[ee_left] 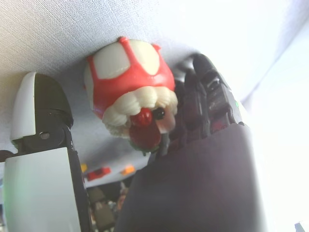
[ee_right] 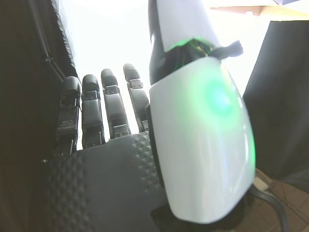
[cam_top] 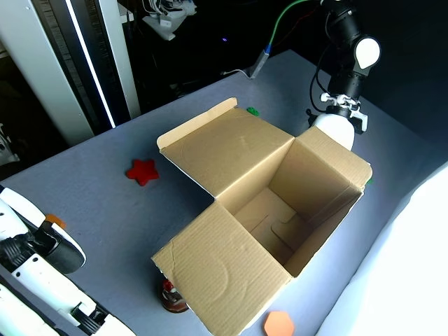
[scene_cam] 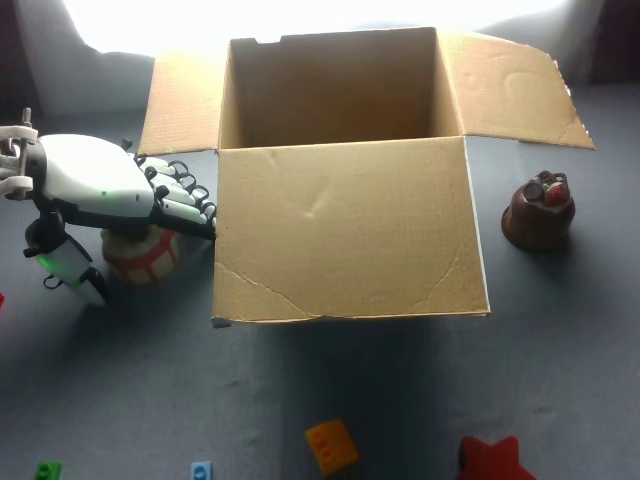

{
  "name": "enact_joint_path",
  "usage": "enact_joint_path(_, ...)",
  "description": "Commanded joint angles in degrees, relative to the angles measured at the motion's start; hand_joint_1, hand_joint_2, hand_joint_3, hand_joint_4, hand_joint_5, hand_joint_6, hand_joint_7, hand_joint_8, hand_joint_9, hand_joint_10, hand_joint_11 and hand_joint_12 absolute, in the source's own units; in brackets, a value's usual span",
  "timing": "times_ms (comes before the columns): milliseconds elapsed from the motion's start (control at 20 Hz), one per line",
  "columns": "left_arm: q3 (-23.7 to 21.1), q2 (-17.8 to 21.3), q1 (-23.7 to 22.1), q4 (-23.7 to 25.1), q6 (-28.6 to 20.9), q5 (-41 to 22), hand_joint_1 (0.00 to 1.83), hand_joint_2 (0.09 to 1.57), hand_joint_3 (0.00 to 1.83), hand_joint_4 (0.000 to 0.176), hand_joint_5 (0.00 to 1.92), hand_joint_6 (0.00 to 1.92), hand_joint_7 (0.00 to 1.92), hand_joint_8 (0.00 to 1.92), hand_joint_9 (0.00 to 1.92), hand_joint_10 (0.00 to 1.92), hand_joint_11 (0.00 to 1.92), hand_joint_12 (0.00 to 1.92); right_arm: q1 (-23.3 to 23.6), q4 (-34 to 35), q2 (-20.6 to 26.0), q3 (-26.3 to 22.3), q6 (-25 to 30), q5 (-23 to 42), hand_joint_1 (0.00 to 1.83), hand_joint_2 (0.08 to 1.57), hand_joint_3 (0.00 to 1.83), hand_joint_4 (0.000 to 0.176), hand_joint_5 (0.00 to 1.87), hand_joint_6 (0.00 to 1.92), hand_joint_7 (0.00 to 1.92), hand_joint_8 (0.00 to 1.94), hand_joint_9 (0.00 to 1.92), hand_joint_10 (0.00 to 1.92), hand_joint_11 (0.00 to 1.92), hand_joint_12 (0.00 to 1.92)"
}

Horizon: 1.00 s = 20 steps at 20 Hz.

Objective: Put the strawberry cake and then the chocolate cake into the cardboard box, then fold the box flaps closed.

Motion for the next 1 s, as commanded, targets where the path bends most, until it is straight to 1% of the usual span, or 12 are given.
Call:
enact_joint_path(0,-0.11,0.30,0.33,-2.43,0.40,-0.07,1.16,0.95,0.00,0.082,0.07,0.00,0.09,0.00,0.12,0.00,0.00,0.69,1.09,-1.76,0.67,0.16,-0.09,5.84,1.05,0.97,0.00,0.025,0.15,0.01,0.08,0.00,0.06,0.00,0.00,0.21)
enact_joint_path(200,-0.23,0.44,0.44,-2.61,0.37,-0.08,1.16,0.95,0.00,0.082,0.07,0.00,0.09,0.00,0.12,0.00,0.00,0.69,1.08,-1.76,0.67,0.15,-0.09,5.82,1.05,0.97,0.00,0.025,0.15,0.01,0.08,0.00,0.06,0.00,0.00,0.21)
enact_joint_path(300,-0.30,0.57,0.44,-2.73,0.34,-0.12,1.17,0.96,0.01,0.077,0.07,0.00,0.07,0.00,0.10,0.00,0.00,0.66,1.08,-1.76,0.67,0.12,-0.09,5.82,1.07,0.96,0.00,0.023,0.15,0.01,0.09,0.00,0.07,0.01,0.00,0.25)
enact_joint_path(350,-0.31,0.64,0.43,-2.85,0.34,-0.17,1.18,0.97,0.01,0.073,0.07,0.00,0.08,0.00,0.10,0.00,0.00,0.66,1.08,-1.76,0.67,0.11,-0.09,5.82,1.07,0.98,0.00,0.024,0.14,0.00,0.09,0.00,0.06,0.00,0.00,0.18)
enact_joint_path(400,-0.35,0.70,0.43,-2.86,0.34,-0.21,1.22,1.06,0.04,0.071,0.13,0.83,0.19,0.75,0.14,1.19,0.10,1.52,1.08,-1.76,0.67,0.11,-0.09,5.82,1.09,0.97,0.00,0.024,0.15,0.00,0.10,0.00,0.07,0.00,0.00,0.31)
enact_joint_path(450,-0.41,0.78,0.43,-2.86,0.34,-0.21,1.25,1.08,0.05,0.000,0.34,1.19,0.17,1.42,0.14,1.70,0.20,1.84,1.08,-1.76,0.67,0.08,-0.09,5.78,1.07,0.97,0.00,0.021,0.16,0.01,0.11,0.01,0.07,0.01,0.00,0.34)
enact_joint_path(500,-0.45,0.85,0.42,-2.86,0.32,-0.22,1.11,1.23,0.04,0.000,0.59,1.42,0.15,1.68,0.15,1.84,0.22,1.90,1.08,-1.76,0.67,0.08,-0.09,5.78,1.07,0.98,0.00,0.016,0.17,0.01,0.12,0.01,0.08,0.01,0.00,0.34)
enact_joint_path(600,-0.53,0.97,0.39,-2.89,0.26,-0.29,1.08,1.26,0.02,0.000,0.67,1.45,0.20,1.78,0.20,1.88,0.27,1.92,1.08,-1.76,0.67,0.07,-0.09,5.78,1.06,0.98,0.00,0.019,0.15,0.00,0.10,0.00,0.08,0.01,0.00,0.35)
enact_joint_path(650,-0.55,1.00,0.37,-2.90,0.26,-0.29,1.10,1.33,0.01,0.000,0.66,1.43,0.43,1.82,0.22,1.88,0.28,1.92,1.08,-1.76,0.67,0.07,-0.09,5.78,1.04,0.98,0.01,0.025,0.17,0.01,0.11,0.00,0.07,0.00,0.00,0.34)
enact_joint_path(700,-0.57,1.05,0.30,-2.90,0.17,-0.31,1.09,1.27,0.00,0.000,0.69,1.42,0.31,1.75,0.24,1.87,0.29,1.92,1.08,-1.76,0.67,0.07,-0.09,5.78,1.05,0.98,0.00,0.024,0.18,0.01,0.12,0.00,0.07,0.00,0.00,0.32)
enact_joint_path(750,-0.61,1.09,0.24,-2.89,0.16,-0.34,1.10,1.32,0.00,0.000,0.67,1.42,0.48,1.77,0.26,1.87,0.29,1.92,1.08,-1.76,0.67,0.07,-0.09,5.78,1.06,0.97,0.00,0.025,0.18,0.01,0.12,0.00,0.08,0.00,0.00,0.31)
enact_joint_path(950,-0.78,1.22,-0.14,-2.86,0.15,-0.46,1.11,1.33,0.00,0.000,0.68,1.40,0.54,1.76,0.29,1.83,0.31,1.92,1.08,-1.76,0.67,0.06,-0.09,5.75,1.05,0.99,0.01,0.017,0.17,0.00,0.12,0.00,0.08,0.00,0.00,0.35)
